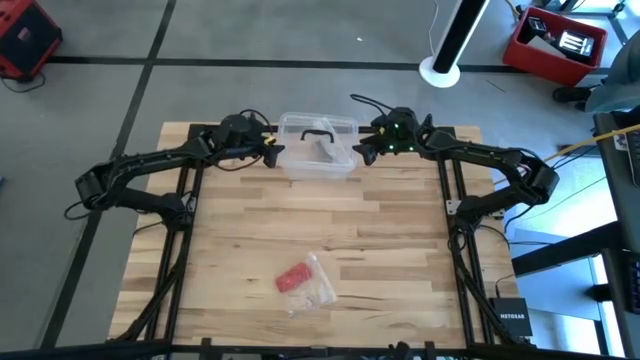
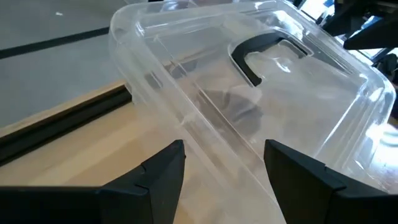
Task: Roll bandage
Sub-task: Remove the lid of the container
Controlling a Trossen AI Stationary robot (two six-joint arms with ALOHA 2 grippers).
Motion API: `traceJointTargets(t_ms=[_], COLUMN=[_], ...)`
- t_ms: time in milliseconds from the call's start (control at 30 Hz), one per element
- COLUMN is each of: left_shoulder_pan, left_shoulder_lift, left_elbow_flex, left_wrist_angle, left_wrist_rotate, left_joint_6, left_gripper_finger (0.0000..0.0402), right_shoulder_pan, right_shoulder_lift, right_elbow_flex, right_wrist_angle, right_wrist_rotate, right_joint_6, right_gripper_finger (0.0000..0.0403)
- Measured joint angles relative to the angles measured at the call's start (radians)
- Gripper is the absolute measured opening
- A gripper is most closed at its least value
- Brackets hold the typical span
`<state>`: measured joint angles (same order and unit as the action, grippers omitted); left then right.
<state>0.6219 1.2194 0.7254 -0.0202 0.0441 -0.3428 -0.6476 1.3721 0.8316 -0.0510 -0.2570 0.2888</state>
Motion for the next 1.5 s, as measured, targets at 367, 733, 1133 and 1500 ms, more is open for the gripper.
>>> traceJointTargets(t_ms=[367, 733, 1133, 1500], left_shoulder_pan=[-0.031, -0.033, -0.075, -0.094], left_shoulder_lift=[-0.001, -0.002, -0.001, -0.122], left_elbow_flex=[0.0, 0.0, 0.002, 0.052], left_wrist_angle=[0.034, 0.03, 0.073, 0.007], left_wrist_rotate=[-0.014, -0.011, 0.007, -0.003], left_joint_6=[0.121, 0.198, 0.298, 0.389], left_gripper_finger=[0.021, 0.021, 0.021, 0.021], right_shoulder_pan=[0.02, 0.02, 0.106, 0.105], right_shoulder_lift=[-0.017, -0.094, -0.092, -0.092], right_elbow_flex=[-0.003, 0.002, 0.004, 0.004], right_wrist_angle=[0.011, 0.068, 0.18, 0.149], right_wrist_rotate=[-0.049, -0.094, -0.067, -0.051], right_joint_6=[0.016, -0.031, -0.172, -0.218], right_gripper_finger=[0.0221, 0.0221, 0.0221, 0.0221])
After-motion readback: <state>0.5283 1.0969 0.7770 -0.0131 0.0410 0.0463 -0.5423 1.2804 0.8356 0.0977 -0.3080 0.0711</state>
